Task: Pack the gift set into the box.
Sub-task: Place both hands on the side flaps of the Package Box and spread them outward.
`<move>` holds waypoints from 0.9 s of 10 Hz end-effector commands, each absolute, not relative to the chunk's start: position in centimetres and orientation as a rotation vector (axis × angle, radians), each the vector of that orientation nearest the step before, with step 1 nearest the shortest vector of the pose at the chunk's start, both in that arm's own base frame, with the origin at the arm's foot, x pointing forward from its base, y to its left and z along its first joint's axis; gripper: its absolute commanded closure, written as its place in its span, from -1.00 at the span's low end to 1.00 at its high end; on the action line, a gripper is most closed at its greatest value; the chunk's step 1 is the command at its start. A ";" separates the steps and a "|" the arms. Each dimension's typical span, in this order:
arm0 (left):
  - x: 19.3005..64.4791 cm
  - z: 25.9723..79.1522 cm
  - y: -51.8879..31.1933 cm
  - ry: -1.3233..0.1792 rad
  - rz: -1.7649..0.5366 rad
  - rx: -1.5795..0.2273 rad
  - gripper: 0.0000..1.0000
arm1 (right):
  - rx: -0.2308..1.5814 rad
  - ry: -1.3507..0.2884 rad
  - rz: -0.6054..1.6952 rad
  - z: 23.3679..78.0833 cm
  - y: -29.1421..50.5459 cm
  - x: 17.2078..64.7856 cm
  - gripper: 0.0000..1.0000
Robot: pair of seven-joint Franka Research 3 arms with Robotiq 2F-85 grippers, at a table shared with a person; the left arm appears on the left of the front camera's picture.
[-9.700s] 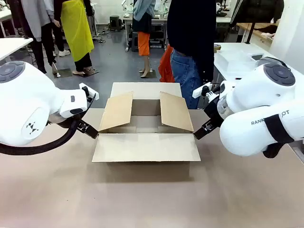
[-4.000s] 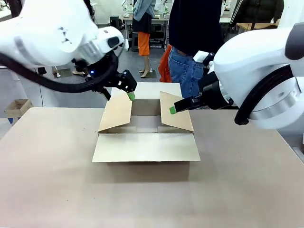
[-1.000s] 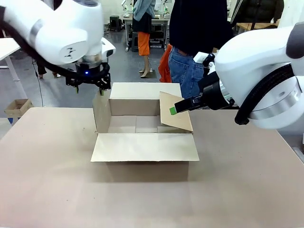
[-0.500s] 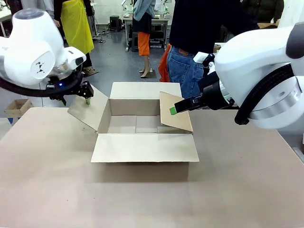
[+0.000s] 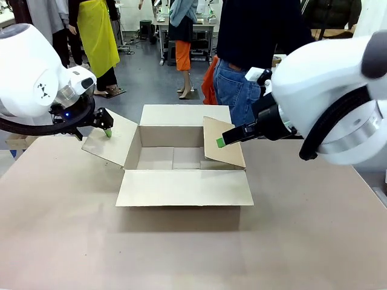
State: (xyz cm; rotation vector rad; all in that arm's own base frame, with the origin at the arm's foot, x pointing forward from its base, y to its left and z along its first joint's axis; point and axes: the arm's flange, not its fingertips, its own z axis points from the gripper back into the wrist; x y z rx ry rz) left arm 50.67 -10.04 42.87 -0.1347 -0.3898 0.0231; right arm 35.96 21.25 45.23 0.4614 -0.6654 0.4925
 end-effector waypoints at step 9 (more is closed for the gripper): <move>50.8 43.4 -10.6 -0.382 0.040 -0.099 -1.00 | -0.221 -0.219 0.354 51.3 41.1 48.2 -1.00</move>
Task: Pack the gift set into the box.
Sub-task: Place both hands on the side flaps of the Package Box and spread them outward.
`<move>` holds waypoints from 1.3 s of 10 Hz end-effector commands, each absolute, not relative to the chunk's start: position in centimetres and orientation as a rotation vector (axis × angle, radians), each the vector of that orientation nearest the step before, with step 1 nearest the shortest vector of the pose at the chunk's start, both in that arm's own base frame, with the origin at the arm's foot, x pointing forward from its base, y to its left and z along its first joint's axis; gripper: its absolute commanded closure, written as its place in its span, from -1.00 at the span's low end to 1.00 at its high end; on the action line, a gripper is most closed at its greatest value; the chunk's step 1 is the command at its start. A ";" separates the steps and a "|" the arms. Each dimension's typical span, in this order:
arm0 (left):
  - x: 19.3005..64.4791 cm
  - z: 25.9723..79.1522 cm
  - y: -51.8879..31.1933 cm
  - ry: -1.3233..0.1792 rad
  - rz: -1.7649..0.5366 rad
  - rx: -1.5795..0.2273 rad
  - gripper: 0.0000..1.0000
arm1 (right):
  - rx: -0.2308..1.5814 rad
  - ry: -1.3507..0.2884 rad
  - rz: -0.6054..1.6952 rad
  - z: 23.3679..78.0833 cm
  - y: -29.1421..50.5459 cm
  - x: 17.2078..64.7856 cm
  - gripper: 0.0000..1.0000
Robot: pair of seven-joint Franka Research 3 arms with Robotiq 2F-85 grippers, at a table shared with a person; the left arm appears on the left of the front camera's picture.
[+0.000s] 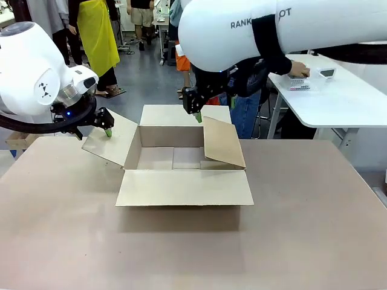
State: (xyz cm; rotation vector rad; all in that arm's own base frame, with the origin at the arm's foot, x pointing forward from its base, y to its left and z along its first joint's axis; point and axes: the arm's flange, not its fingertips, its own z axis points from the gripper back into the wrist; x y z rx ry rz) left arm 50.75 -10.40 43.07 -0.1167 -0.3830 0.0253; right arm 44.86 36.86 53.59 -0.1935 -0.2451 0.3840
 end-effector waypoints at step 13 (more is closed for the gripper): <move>50.8 43.4 -10.6 -0.382 0.040 -0.099 -1.00 | -0.506 -0.390 0.083 38.8 39.4 54.6 -1.00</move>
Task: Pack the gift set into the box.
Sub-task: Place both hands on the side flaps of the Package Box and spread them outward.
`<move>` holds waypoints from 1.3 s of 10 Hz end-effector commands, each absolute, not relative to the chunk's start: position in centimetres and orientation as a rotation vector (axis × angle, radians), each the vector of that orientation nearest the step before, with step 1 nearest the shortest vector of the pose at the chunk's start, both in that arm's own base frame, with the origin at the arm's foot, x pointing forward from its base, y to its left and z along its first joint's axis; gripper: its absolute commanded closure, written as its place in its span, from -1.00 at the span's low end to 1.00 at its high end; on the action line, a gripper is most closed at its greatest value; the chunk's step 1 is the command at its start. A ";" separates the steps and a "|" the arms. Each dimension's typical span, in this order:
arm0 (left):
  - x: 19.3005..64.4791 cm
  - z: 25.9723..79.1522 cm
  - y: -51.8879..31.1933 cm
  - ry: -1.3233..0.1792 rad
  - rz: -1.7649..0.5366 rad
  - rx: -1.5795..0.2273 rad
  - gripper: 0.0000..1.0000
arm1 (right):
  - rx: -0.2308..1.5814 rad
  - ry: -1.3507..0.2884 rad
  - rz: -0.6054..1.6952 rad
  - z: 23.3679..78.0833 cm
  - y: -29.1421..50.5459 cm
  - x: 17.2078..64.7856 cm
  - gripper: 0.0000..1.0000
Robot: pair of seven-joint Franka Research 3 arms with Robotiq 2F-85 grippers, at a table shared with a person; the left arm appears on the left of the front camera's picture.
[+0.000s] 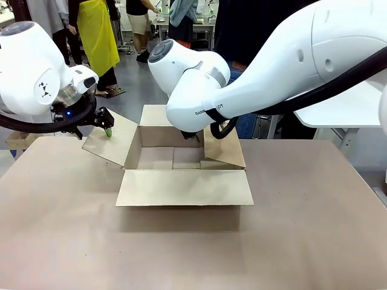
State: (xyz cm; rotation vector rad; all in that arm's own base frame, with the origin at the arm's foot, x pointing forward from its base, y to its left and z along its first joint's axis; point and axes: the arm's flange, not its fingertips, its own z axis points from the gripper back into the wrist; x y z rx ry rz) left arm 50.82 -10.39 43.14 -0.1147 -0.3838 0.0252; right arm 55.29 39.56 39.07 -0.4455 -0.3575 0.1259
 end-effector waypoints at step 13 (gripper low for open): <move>50.8 43.4 -10.6 -0.382 0.040 -0.099 -1.00 | -0.108 -0.415 -0.116 48.6 20.7 48.4 -1.00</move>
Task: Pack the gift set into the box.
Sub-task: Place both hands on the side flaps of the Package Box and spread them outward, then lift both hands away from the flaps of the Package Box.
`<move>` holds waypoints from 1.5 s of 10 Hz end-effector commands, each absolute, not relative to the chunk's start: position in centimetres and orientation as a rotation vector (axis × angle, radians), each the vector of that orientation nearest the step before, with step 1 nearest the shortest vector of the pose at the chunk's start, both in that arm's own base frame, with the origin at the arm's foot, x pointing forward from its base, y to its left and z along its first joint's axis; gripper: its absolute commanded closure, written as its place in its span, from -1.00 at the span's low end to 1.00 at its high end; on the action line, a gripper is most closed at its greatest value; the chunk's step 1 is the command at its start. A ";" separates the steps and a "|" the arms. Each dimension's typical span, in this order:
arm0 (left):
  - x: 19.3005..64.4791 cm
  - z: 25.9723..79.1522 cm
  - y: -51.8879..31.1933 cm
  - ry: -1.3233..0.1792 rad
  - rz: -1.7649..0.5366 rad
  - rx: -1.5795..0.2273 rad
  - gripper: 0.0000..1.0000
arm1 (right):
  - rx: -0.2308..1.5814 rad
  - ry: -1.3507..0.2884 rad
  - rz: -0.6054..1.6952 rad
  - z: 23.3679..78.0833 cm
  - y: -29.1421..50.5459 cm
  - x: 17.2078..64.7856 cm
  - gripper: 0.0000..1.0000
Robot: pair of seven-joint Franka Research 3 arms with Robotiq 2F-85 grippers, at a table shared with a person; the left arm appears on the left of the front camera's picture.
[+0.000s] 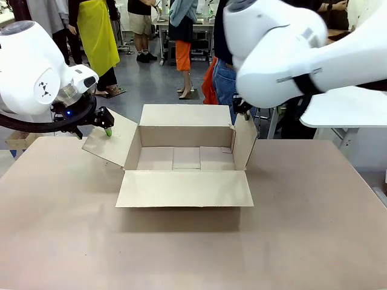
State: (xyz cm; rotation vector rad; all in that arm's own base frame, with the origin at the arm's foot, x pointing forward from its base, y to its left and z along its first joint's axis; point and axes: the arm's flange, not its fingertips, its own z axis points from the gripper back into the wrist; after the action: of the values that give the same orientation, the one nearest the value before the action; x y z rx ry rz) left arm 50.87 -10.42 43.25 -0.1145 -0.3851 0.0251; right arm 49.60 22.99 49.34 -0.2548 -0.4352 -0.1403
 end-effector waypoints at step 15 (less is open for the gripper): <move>50.8 43.4 -10.6 -0.382 0.040 -0.099 -1.00 | 0.063 -0.386 -0.170 46.0 17.2 49.5 -1.00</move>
State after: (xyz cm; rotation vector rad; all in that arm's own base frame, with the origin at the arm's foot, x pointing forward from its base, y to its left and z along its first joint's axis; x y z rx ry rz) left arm 50.87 -10.41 43.25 -0.1142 -0.3847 0.0250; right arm 49.50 16.82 45.93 0.0912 -0.3794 -0.1455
